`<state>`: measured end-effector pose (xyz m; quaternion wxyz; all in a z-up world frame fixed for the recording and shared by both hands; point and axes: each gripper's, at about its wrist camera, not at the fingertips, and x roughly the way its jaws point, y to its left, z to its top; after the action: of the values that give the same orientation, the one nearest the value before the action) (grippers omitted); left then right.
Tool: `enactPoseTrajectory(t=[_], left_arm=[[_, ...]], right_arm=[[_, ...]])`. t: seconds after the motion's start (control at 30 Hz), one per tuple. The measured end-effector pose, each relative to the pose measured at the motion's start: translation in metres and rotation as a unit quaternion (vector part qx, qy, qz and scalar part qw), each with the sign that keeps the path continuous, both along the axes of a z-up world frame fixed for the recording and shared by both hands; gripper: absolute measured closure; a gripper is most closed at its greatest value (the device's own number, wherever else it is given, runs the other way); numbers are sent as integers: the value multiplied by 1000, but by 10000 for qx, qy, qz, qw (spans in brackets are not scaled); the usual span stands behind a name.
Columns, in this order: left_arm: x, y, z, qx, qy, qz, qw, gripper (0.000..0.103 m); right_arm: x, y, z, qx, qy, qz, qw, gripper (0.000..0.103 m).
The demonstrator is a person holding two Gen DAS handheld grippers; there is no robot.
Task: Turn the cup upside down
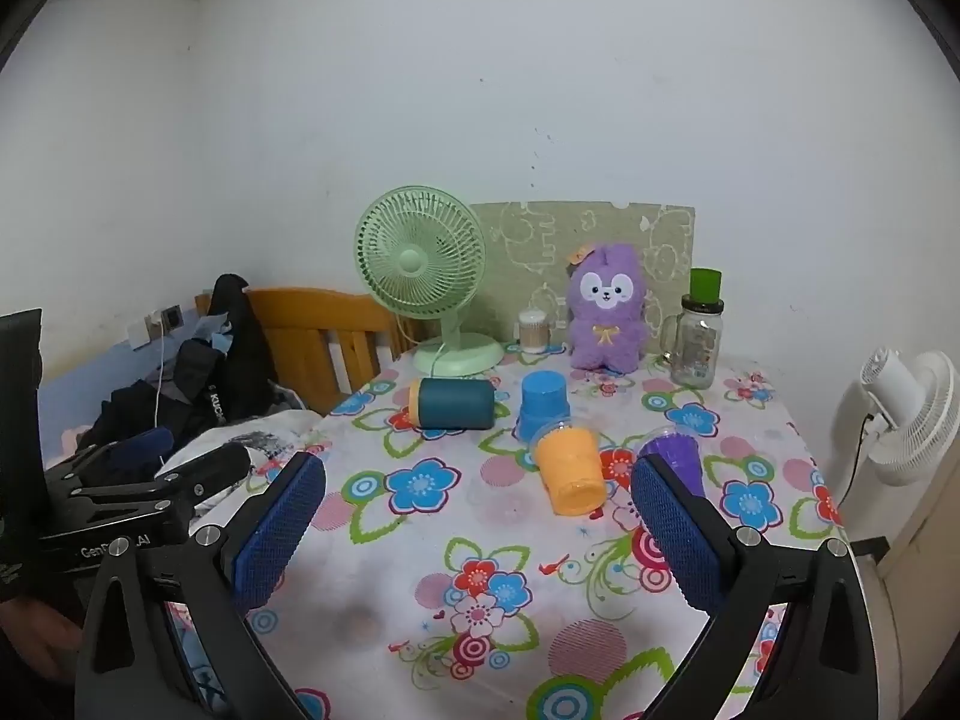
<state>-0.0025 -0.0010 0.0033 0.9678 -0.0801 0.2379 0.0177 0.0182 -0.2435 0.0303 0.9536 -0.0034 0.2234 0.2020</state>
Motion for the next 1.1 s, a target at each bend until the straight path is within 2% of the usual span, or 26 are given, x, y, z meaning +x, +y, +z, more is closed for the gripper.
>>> enactPoseTrajectory(t=[1.1], left_arm=[[-1,-2,0,3,37,-27,10000,0]], right_arm=[[-1,2,-4,-37,45,25,10000,0]])
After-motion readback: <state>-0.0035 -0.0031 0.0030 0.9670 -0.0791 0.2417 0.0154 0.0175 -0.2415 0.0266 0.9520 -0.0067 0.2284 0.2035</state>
